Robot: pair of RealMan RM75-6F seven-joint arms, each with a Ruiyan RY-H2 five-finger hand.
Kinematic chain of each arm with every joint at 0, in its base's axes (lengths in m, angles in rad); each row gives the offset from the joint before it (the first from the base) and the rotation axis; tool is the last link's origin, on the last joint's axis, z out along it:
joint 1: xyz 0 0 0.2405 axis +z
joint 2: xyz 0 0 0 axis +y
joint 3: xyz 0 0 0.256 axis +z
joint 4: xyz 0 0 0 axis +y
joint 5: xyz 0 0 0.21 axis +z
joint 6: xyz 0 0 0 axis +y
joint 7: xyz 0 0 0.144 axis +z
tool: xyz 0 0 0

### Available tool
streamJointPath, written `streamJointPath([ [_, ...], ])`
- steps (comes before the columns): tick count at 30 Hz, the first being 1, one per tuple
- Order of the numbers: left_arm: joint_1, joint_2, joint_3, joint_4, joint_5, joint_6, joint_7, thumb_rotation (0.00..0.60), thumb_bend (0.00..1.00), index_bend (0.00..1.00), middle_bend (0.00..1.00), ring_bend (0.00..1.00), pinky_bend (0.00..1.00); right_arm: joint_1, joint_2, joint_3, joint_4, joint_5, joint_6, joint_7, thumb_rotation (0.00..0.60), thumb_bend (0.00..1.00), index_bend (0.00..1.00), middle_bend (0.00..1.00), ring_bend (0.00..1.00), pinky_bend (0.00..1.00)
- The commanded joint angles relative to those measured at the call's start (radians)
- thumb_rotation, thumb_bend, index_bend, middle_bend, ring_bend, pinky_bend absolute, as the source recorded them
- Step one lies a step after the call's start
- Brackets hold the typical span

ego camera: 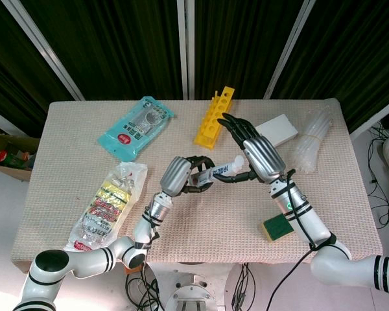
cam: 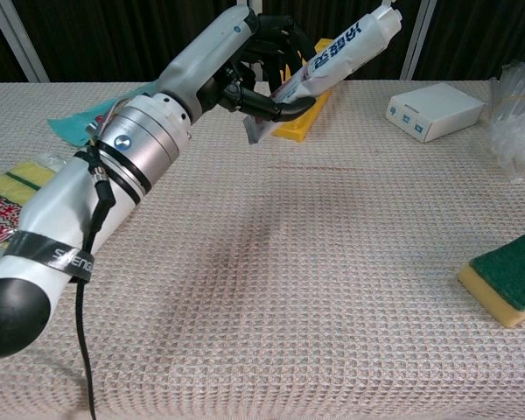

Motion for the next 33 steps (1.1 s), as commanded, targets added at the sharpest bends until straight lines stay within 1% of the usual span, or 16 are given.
streamJointPath([
  [1, -0.001, -0.001, 0.001, -0.001, 0.000, -0.001, 0.002, 0.600, 0.40, 0.77, 0.86, 0.76, 0.86, 0.002, 0.000, -0.003, 0.001, 0.001, 0.003, 0.002, 0.339, 0.00, 0.00, 0.00, 0.00, 0.00],
  [10, -0.007, -0.006, 0.002, 0.005, -0.005, -0.012, 0.012, 0.600, 0.40, 0.77, 0.86, 0.76, 0.86, 0.017, 0.000, -0.009, 0.009, -0.006, -0.002, 0.014, 0.338, 0.00, 0.00, 0.00, 0.00, 0.00],
  [14, -0.012, -0.005, -0.003, 0.007, -0.011, -0.021, 0.022, 0.600, 0.40, 0.77, 0.86, 0.76, 0.86, 0.035, -0.002, -0.014, 0.007, -0.009, -0.025, 0.017, 0.337, 0.00, 0.00, 0.00, 0.00, 0.00],
  [19, -0.017, 0.001, -0.013, -0.005, -0.028, -0.039, 0.054, 0.600, 0.40, 0.77, 0.86, 0.76, 0.87, 0.055, -0.018, -0.017, 0.010, -0.027, -0.046, 0.043, 0.287, 0.00, 0.00, 0.00, 0.00, 0.00],
  [21, -0.018, 0.006, -0.018, -0.015, -0.035, -0.044, 0.067, 0.600, 0.40, 0.77, 0.87, 0.76, 0.87, 0.063, -0.030, -0.017, 0.018, -0.034, -0.048, 0.055, 0.279, 0.00, 0.00, 0.00, 0.00, 0.00],
  [28, -0.017, 0.017, -0.032, -0.045, -0.045, -0.040, 0.082, 0.600, 0.40, 0.77, 0.87, 0.76, 0.87, 0.089, -0.070, -0.020, 0.065, 0.003, -0.063, 0.068, 0.272, 0.00, 0.00, 0.00, 0.00, 0.00],
  [33, -0.017, 0.027, -0.035, -0.059, -0.045, -0.036, 0.085, 0.600, 0.40, 0.77, 0.87, 0.76, 0.87, 0.099, -0.082, -0.020, 0.091, 0.021, -0.077, 0.087, 0.271, 0.00, 0.00, 0.00, 0.00, 0.00],
])
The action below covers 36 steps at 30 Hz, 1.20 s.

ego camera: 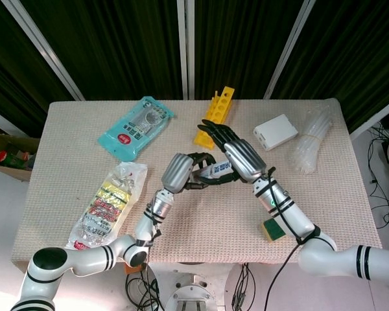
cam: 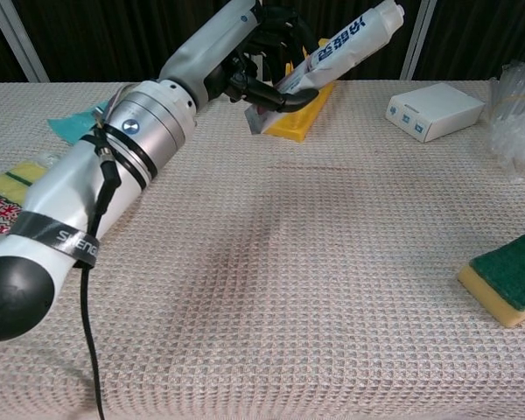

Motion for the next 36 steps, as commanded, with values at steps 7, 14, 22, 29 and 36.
streamJointPath([
  [7, 0.007, 0.004, 0.002, -0.003, 0.009, 0.023, -0.023, 0.600, 0.40, 0.77, 0.87, 0.76, 0.87, -0.004, -0.002, -0.004, 0.020, 0.007, 0.008, 0.022, 0.268, 0.00, 0.00, 0.00, 0.00, 0.00],
  [14, 0.009, -0.002, 0.003, 0.006, 0.027, 0.055, -0.047, 0.600, 0.40, 0.77, 0.87, 0.76, 0.87, -0.011, 0.009, -0.005, 0.024, 0.013, -0.003, 0.060, 0.268, 0.00, 0.00, 0.00, 0.00, 0.00],
  [22, 0.016, 0.010, -0.004, -0.015, 0.024, 0.065, -0.071, 0.600, 0.40, 0.77, 0.87, 0.76, 0.87, -0.019, -0.002, -0.008, 0.033, -0.001, 0.005, 0.098, 0.268, 0.00, 0.00, 0.00, 0.00, 0.00],
  [29, 0.023, 0.013, -0.010, -0.021, 0.013, 0.066, -0.108, 0.600, 0.40, 0.77, 0.87, 0.76, 0.87, -0.034, -0.012, -0.009, 0.058, -0.016, 0.015, 0.149, 0.268, 0.00, 0.00, 0.00, 0.00, 0.00],
  [36, 0.022, 0.015, -0.011, -0.027, 0.014, 0.064, -0.131, 0.600, 0.40, 0.77, 0.87, 0.76, 0.87, -0.045, -0.022, -0.012, 0.086, -0.032, 0.015, 0.202, 0.266, 0.00, 0.00, 0.00, 0.00, 0.00],
])
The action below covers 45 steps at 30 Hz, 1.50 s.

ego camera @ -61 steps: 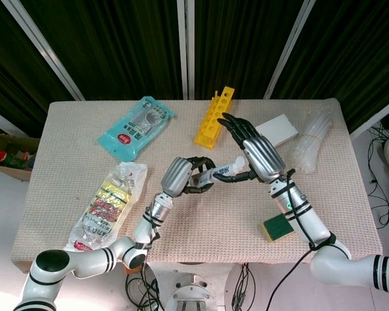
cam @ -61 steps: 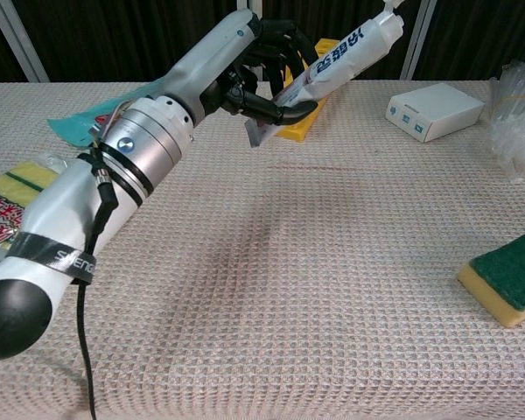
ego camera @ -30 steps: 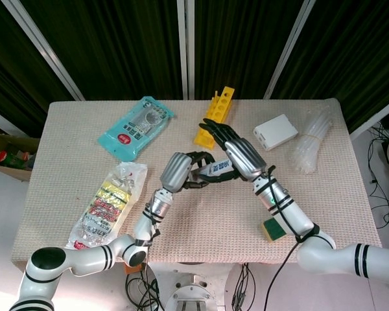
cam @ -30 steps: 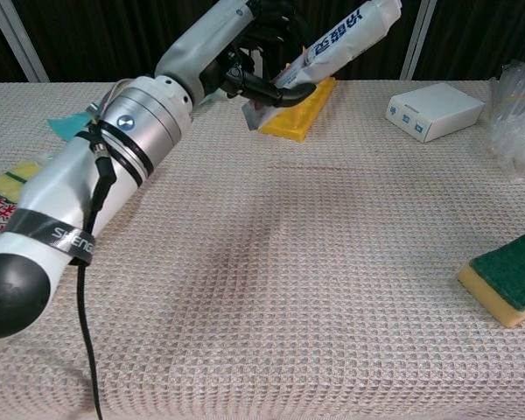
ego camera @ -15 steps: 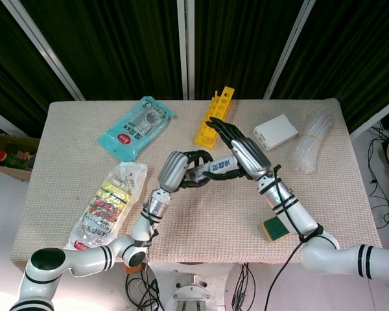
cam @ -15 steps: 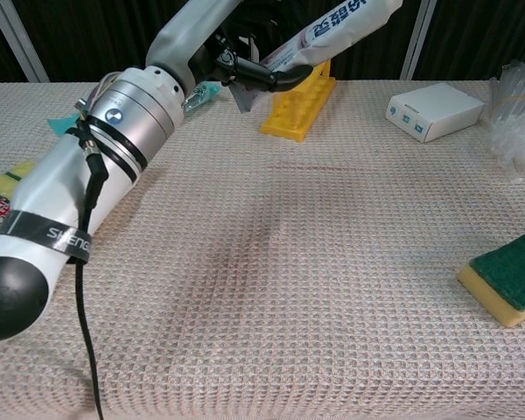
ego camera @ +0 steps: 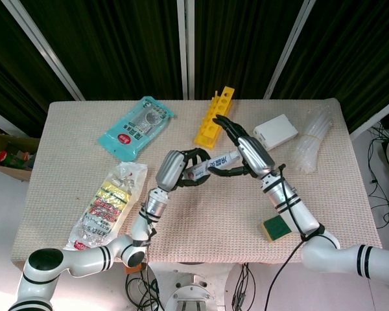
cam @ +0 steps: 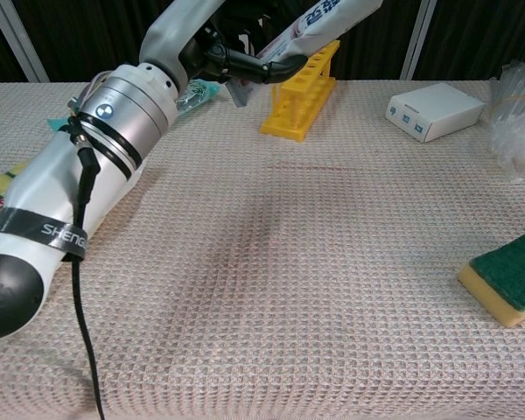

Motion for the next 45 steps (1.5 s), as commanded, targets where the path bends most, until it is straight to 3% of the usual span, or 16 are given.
streamJointPath([
  [1, 0.000, 0.001, -0.001, -0.004, 0.001, 0.001, -0.006, 0.600, 0.40, 0.77, 0.87, 0.76, 0.87, -0.003, -0.005, -0.003, 0.011, -0.007, -0.005, 0.018, 0.266, 0.00, 0.00, 0.00, 0.00, 0.00],
  [28, 0.006, 0.017, -0.006, -0.035, -0.005, 0.002, -0.017, 0.600, 0.40, 0.77, 0.87, 0.76, 0.87, -0.008, -0.085, 0.002, 0.072, -0.084, 0.003, 0.195, 0.240, 0.00, 0.00, 0.00, 0.00, 0.00],
  [45, 0.000, 0.003, -0.020, -0.034, 0.014, 0.041, -0.055, 0.600, 0.41, 0.77, 0.87, 0.77, 0.88, 0.016, -0.245, -0.001, 0.157, -0.137, 0.034, 0.328, 0.237, 0.00, 0.00, 0.00, 0.00, 0.00],
])
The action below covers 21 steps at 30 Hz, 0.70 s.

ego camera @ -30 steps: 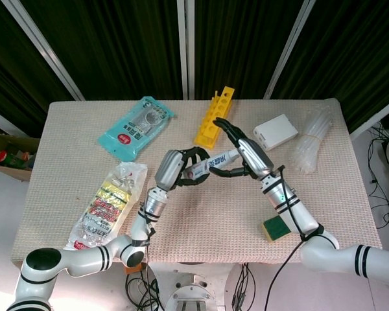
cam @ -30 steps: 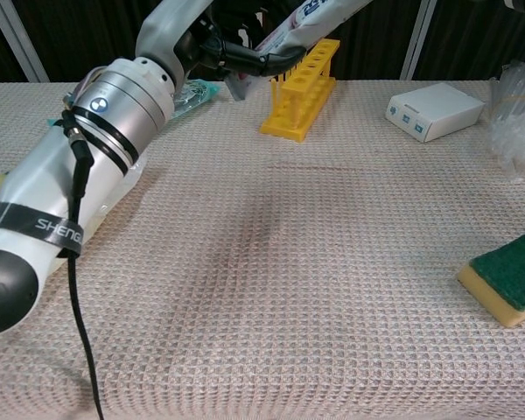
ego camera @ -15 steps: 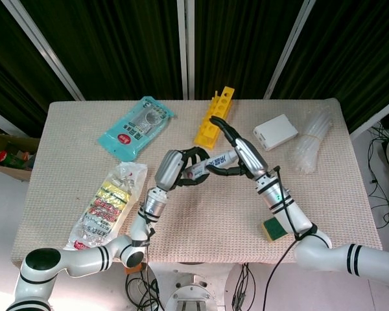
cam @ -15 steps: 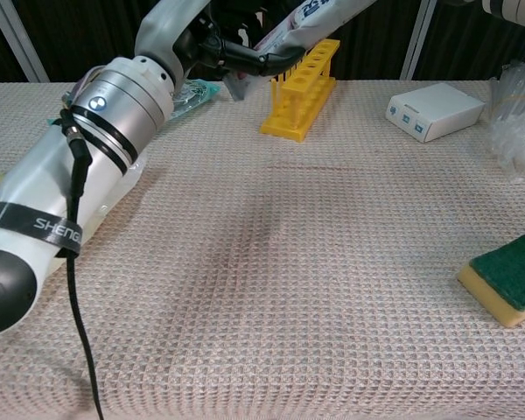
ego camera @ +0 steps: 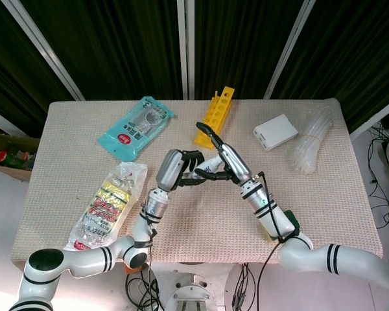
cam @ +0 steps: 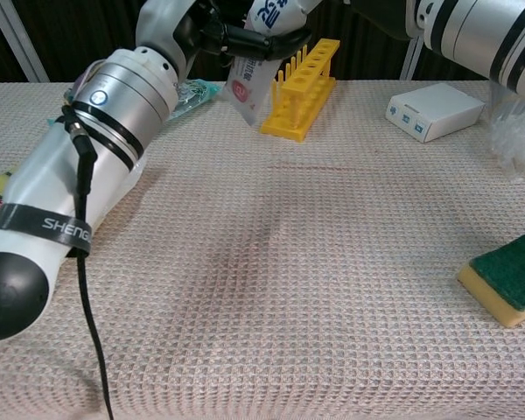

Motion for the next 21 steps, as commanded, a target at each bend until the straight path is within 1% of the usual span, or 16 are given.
streamJointPath([
  [1, 0.002, 0.011, 0.003, -0.006, 0.002, -0.004, -0.002, 0.600, 0.41, 0.77, 0.87, 0.77, 0.88, 0.000, -0.005, 0.006, 0.006, -0.018, 0.019, 0.008, 0.238, 0.00, 0.00, 0.00, 0.00, 0.00],
  [6, 0.013, 0.035, 0.014, -0.015, -0.010, -0.024, -0.001, 0.600, 0.41, 0.77, 0.87, 0.77, 0.88, -0.039, 0.028, 0.049, -0.028, -0.056, 0.130, 0.014, 0.220, 0.00, 0.00, 0.00, 0.00, 0.00],
  [8, 0.019, 0.045, 0.021, -0.012, -0.016, -0.036, 0.001, 0.600, 0.41, 0.77, 0.87, 0.77, 0.88, -0.063, 0.063, 0.060, -0.054, -0.067, 0.166, 0.011, 0.216, 0.00, 0.00, 0.00, 0.00, 0.00],
  [11, 0.029, 0.063, 0.036, -0.004, -0.022, -0.053, 0.010, 0.600, 0.41, 0.77, 0.87, 0.77, 0.88, -0.091, 0.129, 0.078, -0.085, -0.063, 0.189, -0.007, 0.204, 0.00, 0.00, 0.00, 0.00, 0.00],
  [15, 0.045, 0.102, 0.059, -0.001, -0.034, -0.082, 0.068, 0.600, 0.41, 0.77, 0.87, 0.77, 0.88, -0.146, 0.197, 0.075, -0.110, -0.051, 0.229, -0.033, 0.191, 0.00, 0.00, 0.00, 0.00, 0.00],
  [19, 0.049, 0.163, 0.093, -0.029, -0.053, -0.148, 0.200, 0.600, 0.40, 0.77, 0.87, 0.77, 0.87, -0.201, 0.235, 0.050, -0.109, -0.053, 0.263, -0.019, 0.189, 0.00, 0.00, 0.00, 0.00, 0.00],
  [20, 0.049, 0.176, 0.101, -0.038, -0.056, -0.165, 0.228, 0.600, 0.39, 0.76, 0.86, 0.76, 0.86, -0.210, 0.241, 0.043, -0.107, -0.055, 0.267, -0.013, 0.188, 0.00, 0.00, 0.00, 0.00, 0.00],
  [21, 0.047, 0.195, 0.117, -0.049, -0.057, -0.192, 0.257, 0.600, 0.37, 0.73, 0.84, 0.74, 0.84, -0.218, 0.245, 0.037, -0.104, -0.057, 0.269, -0.007, 0.188, 0.00, 0.00, 0.00, 0.00, 0.00],
])
